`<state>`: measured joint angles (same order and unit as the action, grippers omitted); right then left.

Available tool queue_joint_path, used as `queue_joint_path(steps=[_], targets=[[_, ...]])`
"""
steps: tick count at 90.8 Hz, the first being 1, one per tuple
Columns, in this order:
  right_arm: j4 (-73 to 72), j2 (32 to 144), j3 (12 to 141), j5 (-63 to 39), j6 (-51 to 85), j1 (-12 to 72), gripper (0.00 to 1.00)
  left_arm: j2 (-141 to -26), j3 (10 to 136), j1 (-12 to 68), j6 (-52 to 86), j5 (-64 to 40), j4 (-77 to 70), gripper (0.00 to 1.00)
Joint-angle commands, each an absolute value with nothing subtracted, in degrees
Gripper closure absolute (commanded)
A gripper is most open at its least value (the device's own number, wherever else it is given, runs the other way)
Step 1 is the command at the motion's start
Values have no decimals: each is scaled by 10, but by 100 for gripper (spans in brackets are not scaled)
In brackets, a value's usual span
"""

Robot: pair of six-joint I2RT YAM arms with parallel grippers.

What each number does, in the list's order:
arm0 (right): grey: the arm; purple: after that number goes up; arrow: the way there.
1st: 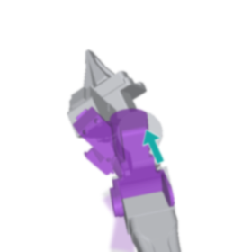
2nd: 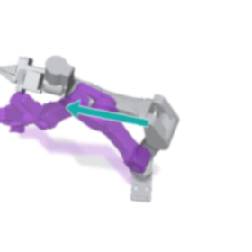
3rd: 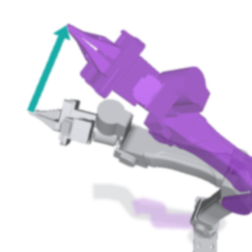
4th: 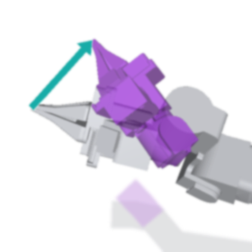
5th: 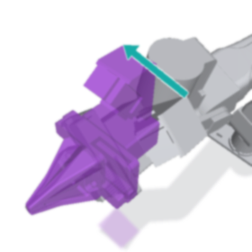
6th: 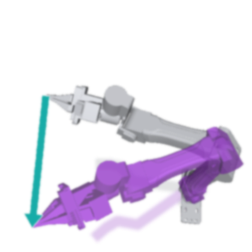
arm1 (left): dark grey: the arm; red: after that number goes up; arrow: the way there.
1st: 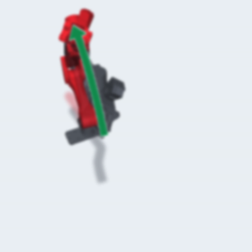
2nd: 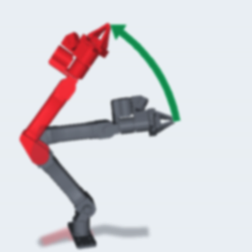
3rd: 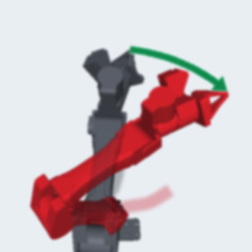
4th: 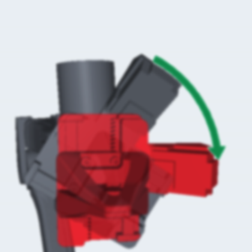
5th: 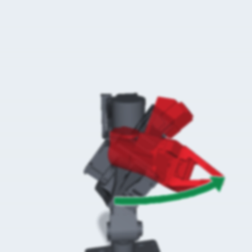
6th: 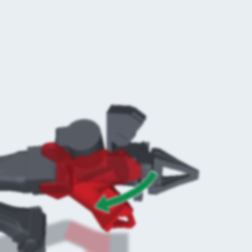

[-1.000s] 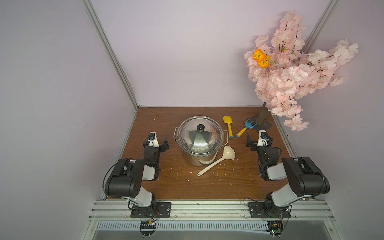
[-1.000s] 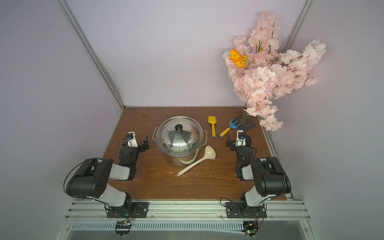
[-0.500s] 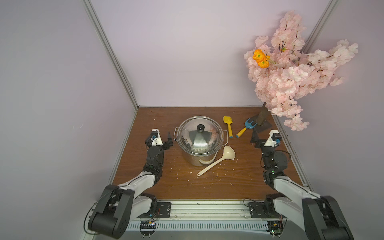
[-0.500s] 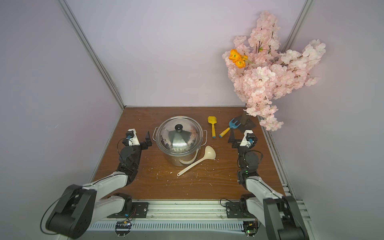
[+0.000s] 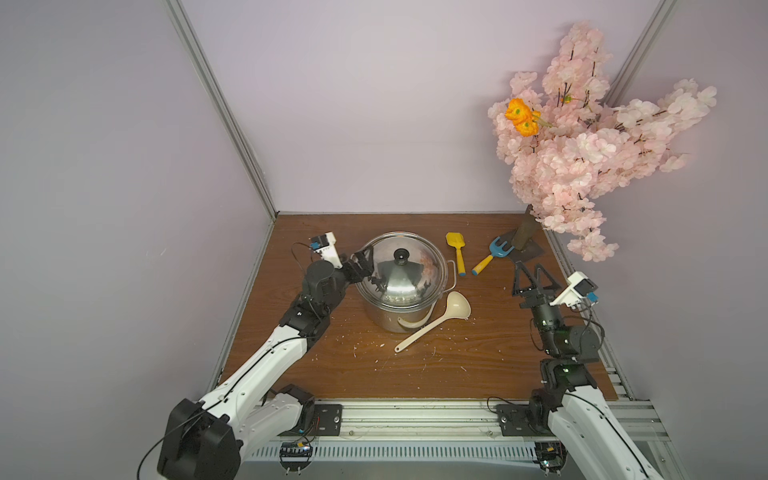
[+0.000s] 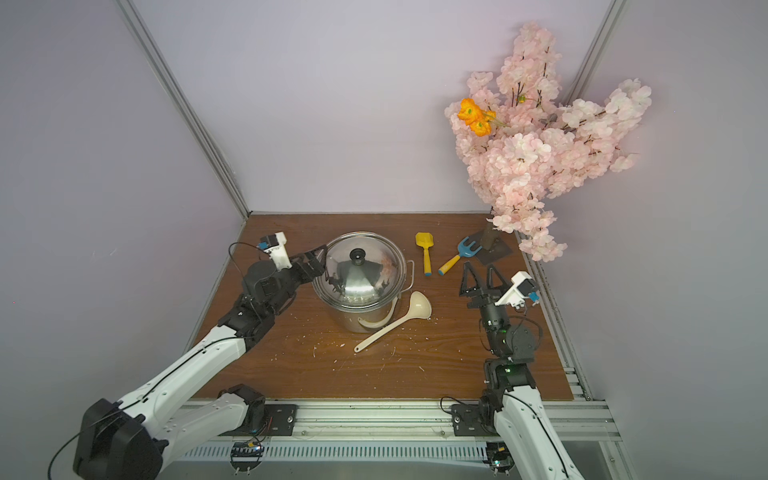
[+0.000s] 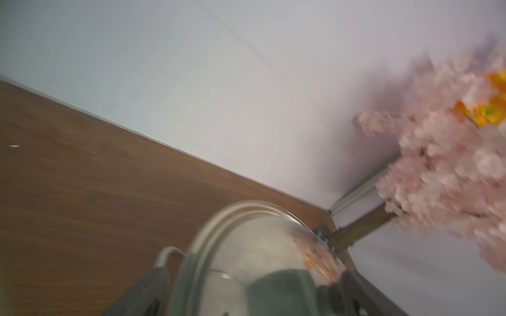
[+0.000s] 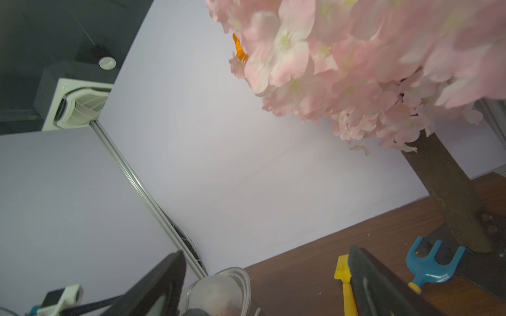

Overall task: Stir the soup with a spoon
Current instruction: Pick up the lid from the pan.

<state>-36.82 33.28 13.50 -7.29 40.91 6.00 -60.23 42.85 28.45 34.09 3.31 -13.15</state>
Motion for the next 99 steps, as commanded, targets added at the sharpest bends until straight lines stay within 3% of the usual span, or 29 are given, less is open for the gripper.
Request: queue_joint_path(steps=[1, 15, 57, 99], targets=[[-269, 361, 171, -145, 382, 76, 8, -631, 500, 360, 286, 88, -43, 0], [-214, 389, 206, -120, 335, 130, 11, -695, 569, 441, 246, 177, 8, 0], [-183, 442, 238, -64, 293, 233, 16, -791, 659, 445, 198, 265, 92, 1], [-183, 458, 241, -53, 289, 246, 17, -825, 677, 451, 175, 275, 112, 32]])
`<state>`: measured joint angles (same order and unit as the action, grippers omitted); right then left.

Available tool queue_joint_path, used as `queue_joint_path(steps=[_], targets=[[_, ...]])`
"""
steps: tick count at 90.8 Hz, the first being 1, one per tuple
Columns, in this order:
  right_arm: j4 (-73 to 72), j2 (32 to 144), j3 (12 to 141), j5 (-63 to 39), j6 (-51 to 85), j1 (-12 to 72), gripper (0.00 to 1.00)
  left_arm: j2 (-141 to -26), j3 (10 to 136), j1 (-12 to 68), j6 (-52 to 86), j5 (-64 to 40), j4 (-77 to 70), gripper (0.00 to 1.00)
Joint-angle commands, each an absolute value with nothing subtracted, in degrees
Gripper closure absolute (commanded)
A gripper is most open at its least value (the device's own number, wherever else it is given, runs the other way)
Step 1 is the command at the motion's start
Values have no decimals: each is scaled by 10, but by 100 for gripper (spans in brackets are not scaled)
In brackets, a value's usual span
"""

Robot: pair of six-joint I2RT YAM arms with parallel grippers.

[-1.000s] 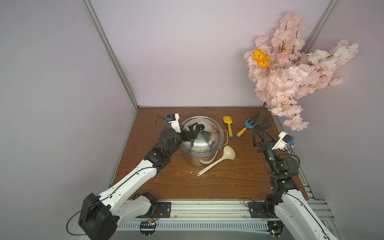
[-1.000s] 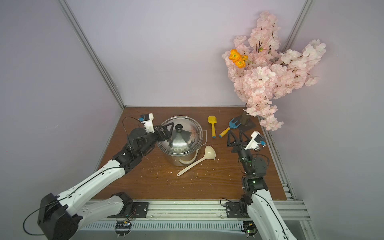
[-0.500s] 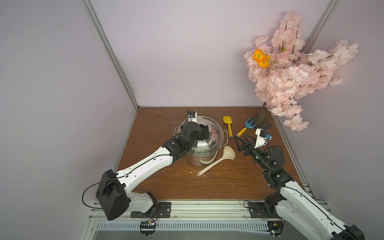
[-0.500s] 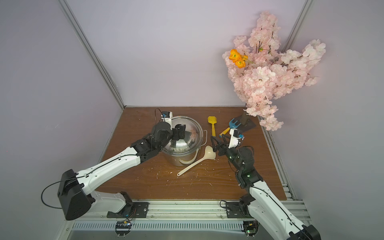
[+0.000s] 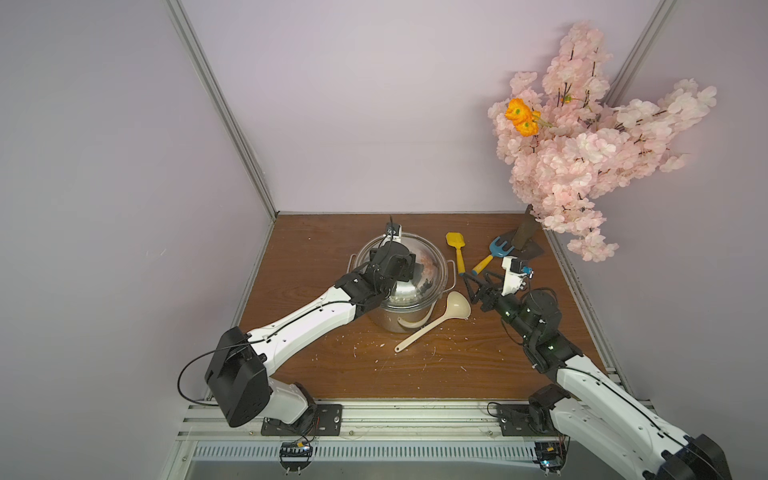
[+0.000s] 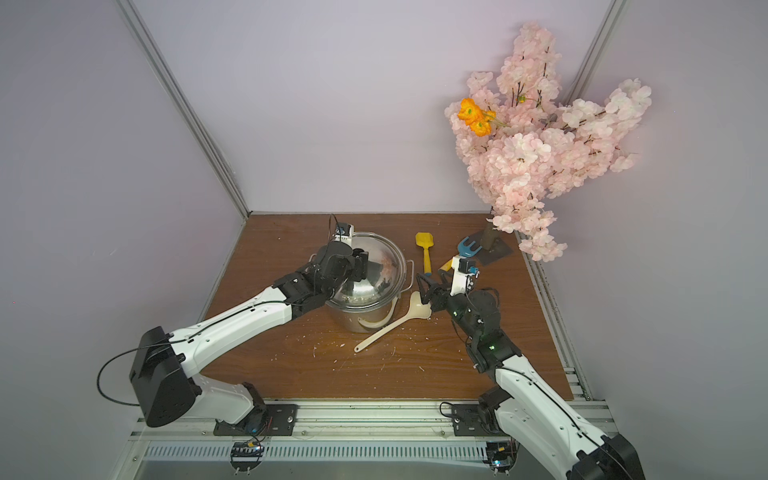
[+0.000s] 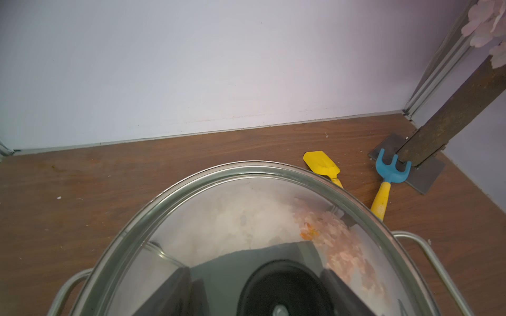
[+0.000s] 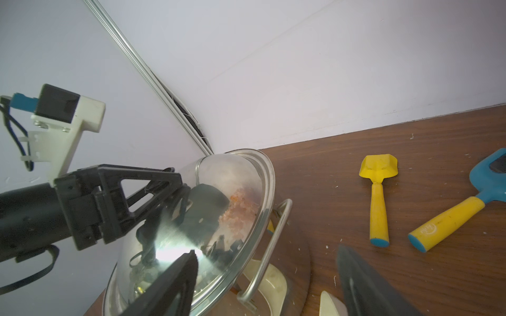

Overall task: Stir the soup with a spoon
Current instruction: Pick up the lid from the pan, then place the lid at the center of the board.

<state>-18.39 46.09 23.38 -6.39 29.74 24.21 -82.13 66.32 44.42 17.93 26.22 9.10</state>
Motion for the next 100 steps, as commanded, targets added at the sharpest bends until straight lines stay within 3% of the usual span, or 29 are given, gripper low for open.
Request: queue_joint_path(steps=[1, 42, 75, 100], targets=[[-183, 458, 240, -52, 289, 247, 17, -825, 677, 450, 175, 276, 112, 33], [-175, 447, 232, -38, 285, 249, 18, -817, 710, 451, 175, 286, 108, 69], [-173, 440, 223, -30, 283, 249, 19, -801, 754, 441, 128, 345, 83, 71], [-172, 439, 213, -45, 291, 250, 19, -789, 771, 321, 144, 349, 90, 71]])
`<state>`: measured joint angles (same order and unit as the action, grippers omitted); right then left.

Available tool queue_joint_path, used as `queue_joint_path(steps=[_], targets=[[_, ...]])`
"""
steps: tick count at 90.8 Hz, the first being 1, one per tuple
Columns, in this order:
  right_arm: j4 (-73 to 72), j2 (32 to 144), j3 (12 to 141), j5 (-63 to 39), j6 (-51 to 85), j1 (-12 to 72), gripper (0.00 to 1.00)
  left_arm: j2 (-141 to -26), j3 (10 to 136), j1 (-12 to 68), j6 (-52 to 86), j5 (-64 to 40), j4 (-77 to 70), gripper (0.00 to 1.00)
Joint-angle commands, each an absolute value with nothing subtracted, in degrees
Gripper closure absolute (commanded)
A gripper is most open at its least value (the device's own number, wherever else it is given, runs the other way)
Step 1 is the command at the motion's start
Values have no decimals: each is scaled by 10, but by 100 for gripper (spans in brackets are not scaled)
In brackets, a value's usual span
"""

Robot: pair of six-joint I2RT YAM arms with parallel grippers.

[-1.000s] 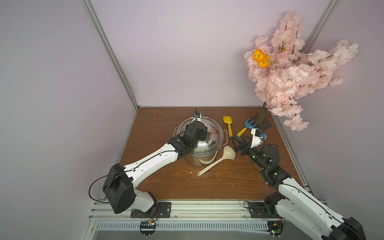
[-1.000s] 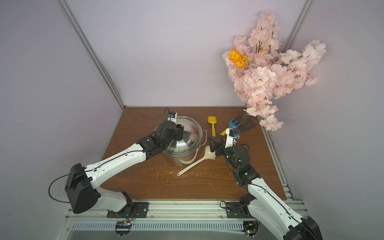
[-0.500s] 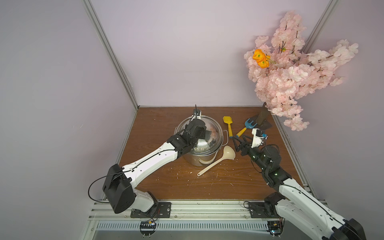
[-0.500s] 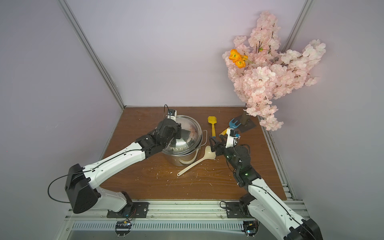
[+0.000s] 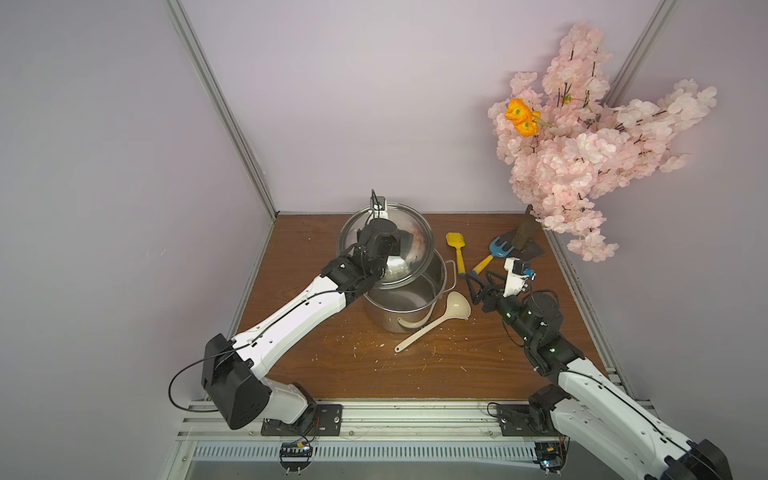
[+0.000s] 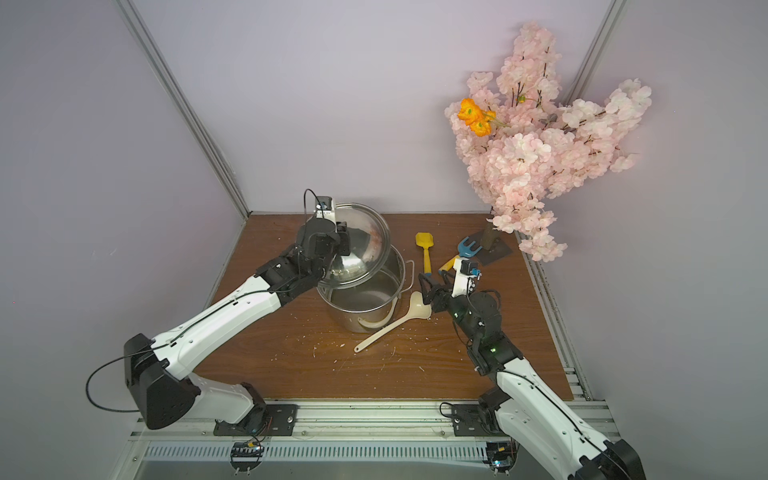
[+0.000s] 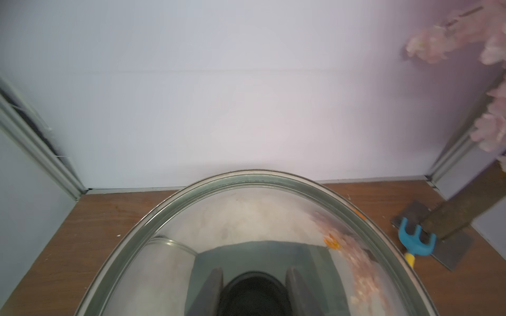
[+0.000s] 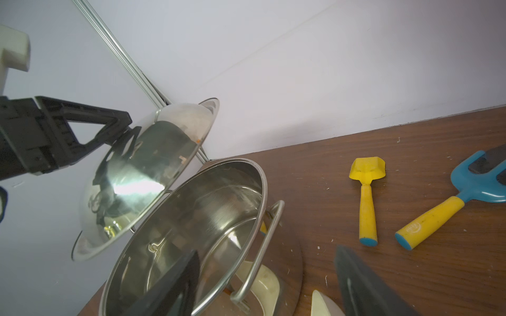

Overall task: Stir the soup with a spoon
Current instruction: Place the lid at the center of the board.

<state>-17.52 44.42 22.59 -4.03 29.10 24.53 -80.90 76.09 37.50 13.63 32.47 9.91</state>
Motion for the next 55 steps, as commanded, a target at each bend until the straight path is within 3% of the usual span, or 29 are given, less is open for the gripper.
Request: queue_joint_path(steps=[1, 38, 55], targets=[[-172, 439, 213, -46, 291, 250, 19, -788, 770, 315, 146, 349, 91, 71], [-182, 445, 173, -64, 326, 265, 21, -794, 671, 92, 225, 318, 60, 70], [-177, 445, 150, -58, 342, 282, 21, -835, 610, 44, 255, 330, 19, 69]])
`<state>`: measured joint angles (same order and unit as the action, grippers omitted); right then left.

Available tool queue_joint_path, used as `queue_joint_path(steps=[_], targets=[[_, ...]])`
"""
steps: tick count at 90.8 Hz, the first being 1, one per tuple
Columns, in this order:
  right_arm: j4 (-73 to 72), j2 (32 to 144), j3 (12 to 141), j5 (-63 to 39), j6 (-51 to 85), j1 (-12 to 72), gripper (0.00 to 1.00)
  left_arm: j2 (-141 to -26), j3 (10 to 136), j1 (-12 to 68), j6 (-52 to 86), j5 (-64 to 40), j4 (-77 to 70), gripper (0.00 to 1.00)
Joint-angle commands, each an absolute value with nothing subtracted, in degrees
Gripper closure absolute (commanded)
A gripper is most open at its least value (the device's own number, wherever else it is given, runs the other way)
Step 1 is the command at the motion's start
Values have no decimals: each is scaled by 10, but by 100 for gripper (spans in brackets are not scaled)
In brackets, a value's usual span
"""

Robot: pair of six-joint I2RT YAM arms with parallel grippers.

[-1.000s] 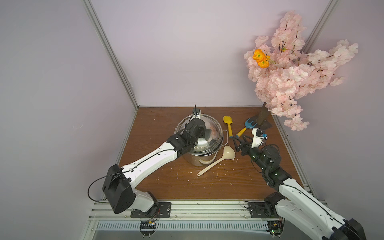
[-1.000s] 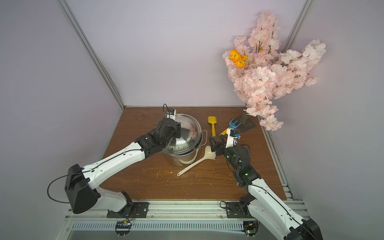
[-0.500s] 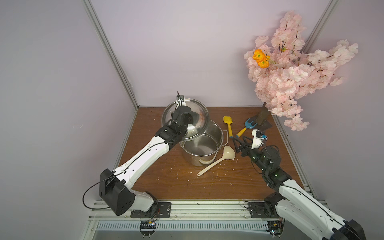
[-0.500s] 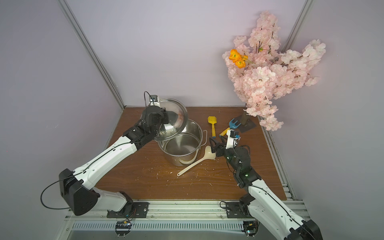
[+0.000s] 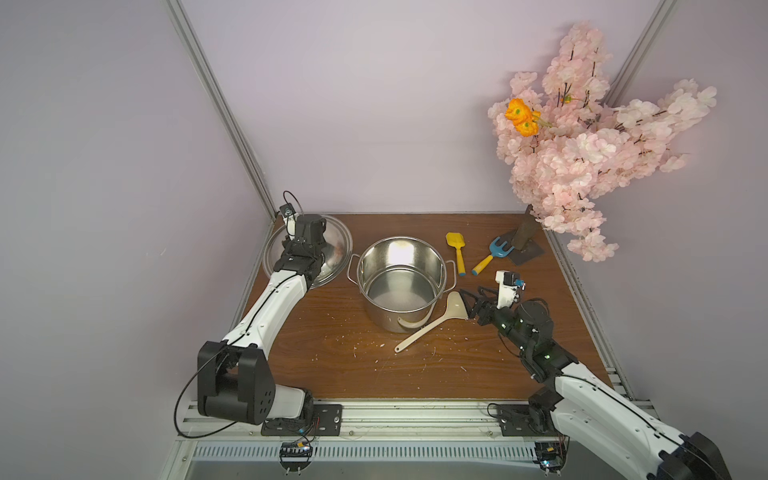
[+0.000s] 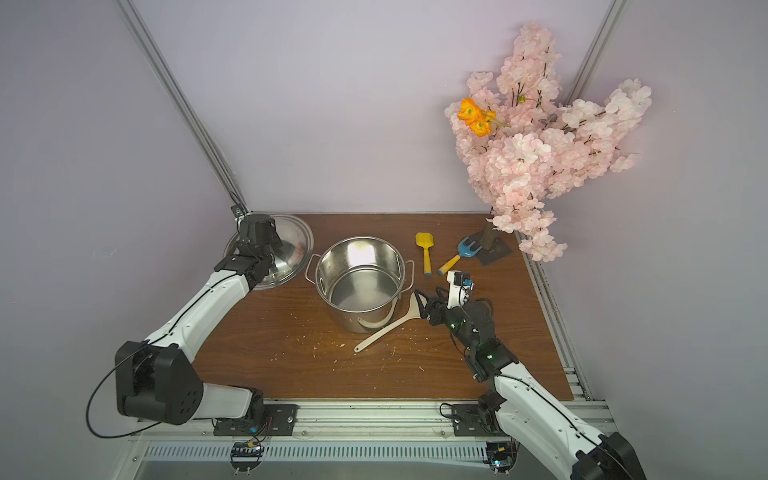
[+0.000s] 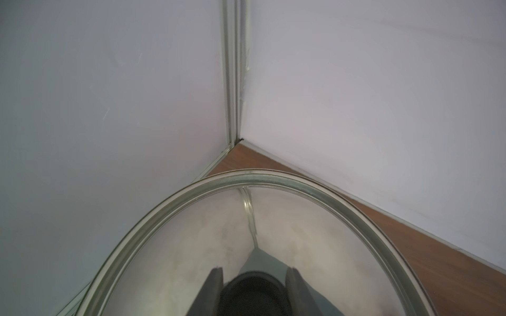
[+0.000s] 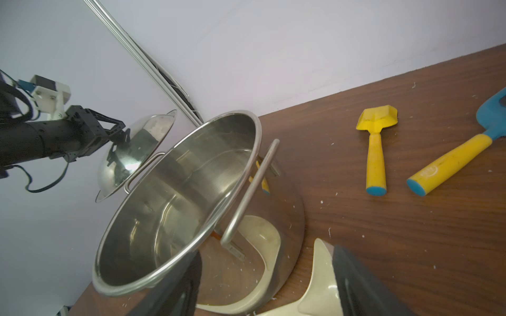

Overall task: Stir the soup with a spoon
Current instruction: Place the lid at the center of the board.

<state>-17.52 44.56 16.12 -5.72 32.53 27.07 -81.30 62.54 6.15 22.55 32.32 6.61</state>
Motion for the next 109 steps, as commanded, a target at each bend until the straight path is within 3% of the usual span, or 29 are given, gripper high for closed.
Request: queue_joint_path(steps=[1, 58, 64, 71, 109], targets=[[-177, 444, 148, -57, 343, 283, 21, -838, 608, 41, 256, 328, 17, 69], [-147, 452, 122, -14, 355, 355, 21, -994, 551, 26, 313, 318, -35, 68], [-142, 453, 120, -13, 363, 361, 21, -997, 556, 27, 313, 316, -33, 63], [-140, 460, 118, -11, 373, 369, 21, -1006, 568, 26, 314, 316, -19, 49], [-133, 486, 106, 24, 412, 407, 22, -933, 517, 34, 352, 277, -4, 22]])
